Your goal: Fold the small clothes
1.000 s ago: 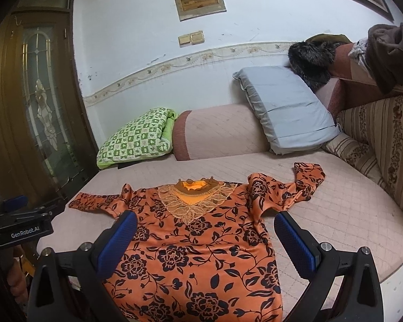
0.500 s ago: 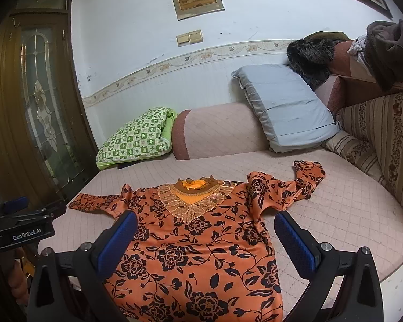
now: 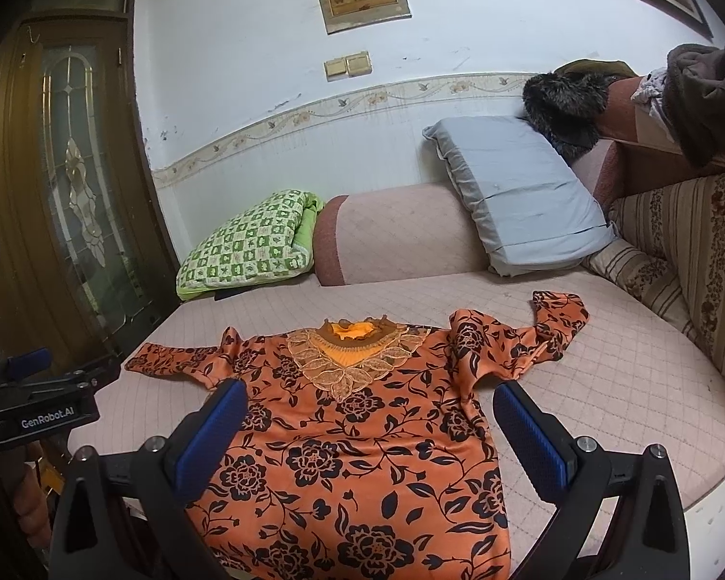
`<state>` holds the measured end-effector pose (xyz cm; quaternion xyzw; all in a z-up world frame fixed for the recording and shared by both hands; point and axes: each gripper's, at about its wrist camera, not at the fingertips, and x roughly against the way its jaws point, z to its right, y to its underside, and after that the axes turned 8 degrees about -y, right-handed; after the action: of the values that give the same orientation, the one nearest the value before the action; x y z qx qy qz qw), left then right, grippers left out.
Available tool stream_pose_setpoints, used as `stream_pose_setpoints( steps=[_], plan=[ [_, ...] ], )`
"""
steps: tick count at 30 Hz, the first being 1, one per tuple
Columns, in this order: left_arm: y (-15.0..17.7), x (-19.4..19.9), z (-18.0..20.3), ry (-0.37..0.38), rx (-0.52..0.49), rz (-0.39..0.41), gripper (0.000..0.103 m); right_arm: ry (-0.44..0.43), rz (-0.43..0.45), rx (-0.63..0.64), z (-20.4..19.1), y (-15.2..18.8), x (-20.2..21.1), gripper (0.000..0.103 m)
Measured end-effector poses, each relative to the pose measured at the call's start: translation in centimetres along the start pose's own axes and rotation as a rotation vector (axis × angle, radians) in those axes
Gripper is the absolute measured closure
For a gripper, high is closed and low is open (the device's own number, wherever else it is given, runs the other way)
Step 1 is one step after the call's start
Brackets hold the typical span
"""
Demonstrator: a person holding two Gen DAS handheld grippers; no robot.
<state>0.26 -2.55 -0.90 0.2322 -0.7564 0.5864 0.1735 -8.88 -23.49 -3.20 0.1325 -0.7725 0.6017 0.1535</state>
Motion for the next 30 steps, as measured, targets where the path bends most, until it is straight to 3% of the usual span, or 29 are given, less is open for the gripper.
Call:
stream_pose_setpoints(
  steps=[19, 25, 30],
  plan=[
    [-0.7, -1.4, 0.4, -0.017, -0.031, -0.034, 0.000, 0.023, -0.017, -0.002, 1.0, 0.0, -0.9, 0.000],
    [-2.0, -4.8, 3.7, -0.013, -0.068, -0.045, 0.000, 0.081, -0.038, -0.052, 5.2, -0.4, -3.2, 0.000],
    [-3.3, -10.6, 8.9, 0.052, -0.074, -0.082, 0.000, 0.184, -0.080, -0.163, 13.6, -1.0, -6.8, 0.000]
  ],
)
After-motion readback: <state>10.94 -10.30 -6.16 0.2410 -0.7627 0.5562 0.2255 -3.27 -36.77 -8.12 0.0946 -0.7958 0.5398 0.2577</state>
